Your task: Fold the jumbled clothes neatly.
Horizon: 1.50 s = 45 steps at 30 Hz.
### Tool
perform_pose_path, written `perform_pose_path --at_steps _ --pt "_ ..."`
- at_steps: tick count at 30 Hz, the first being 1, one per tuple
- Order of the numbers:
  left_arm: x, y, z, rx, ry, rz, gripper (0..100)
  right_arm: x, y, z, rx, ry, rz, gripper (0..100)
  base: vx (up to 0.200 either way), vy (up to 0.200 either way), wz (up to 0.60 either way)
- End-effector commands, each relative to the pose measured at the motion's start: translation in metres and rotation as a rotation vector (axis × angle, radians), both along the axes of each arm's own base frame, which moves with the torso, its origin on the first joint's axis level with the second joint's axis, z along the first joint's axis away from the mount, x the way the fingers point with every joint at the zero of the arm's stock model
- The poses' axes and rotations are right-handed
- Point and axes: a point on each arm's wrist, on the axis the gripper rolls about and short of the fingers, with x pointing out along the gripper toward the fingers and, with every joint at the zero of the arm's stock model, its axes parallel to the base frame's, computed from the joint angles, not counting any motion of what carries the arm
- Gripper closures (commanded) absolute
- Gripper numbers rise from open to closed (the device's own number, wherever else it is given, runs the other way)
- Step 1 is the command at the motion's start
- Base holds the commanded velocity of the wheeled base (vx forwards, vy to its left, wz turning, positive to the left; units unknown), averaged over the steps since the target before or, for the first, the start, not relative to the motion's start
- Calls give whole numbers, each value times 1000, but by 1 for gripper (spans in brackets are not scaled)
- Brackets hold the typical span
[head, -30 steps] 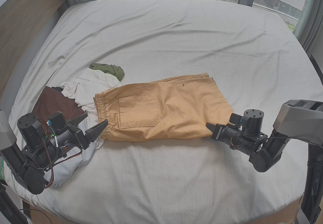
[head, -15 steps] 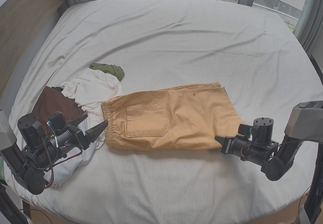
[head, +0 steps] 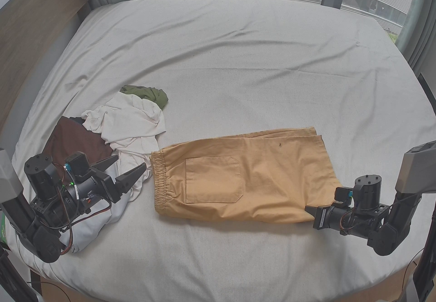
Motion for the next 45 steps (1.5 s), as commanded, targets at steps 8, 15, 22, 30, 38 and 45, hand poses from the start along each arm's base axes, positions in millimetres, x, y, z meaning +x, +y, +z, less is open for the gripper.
perform_pose_path --at_steps 8,15,22,30,38,45 --pt "0 0 -1 0 6 0 0 -2 -2 -5 -6 27 -7 100 0 0 0" --pt "0 0 -1 1 3 0 0 -10 -7 -9 -18 59 -15 100 0 0 0" --pt "0 0 0 -1 0 0 0 -8 -8 -9 -21 56 -24 100 0 0 0" --pt "0 0 1 -1 -3 1 0 -19 -10 -8 -24 34 -33 0 0 0 0" --pt "0 0 1 -1 -5 0 0 -58 -5 -11 -65 134 45 0 0 0 0" --pt "-1 0 -1 0 6 0 0 -74 16 -10 -54 131 177 0 0 0 0"
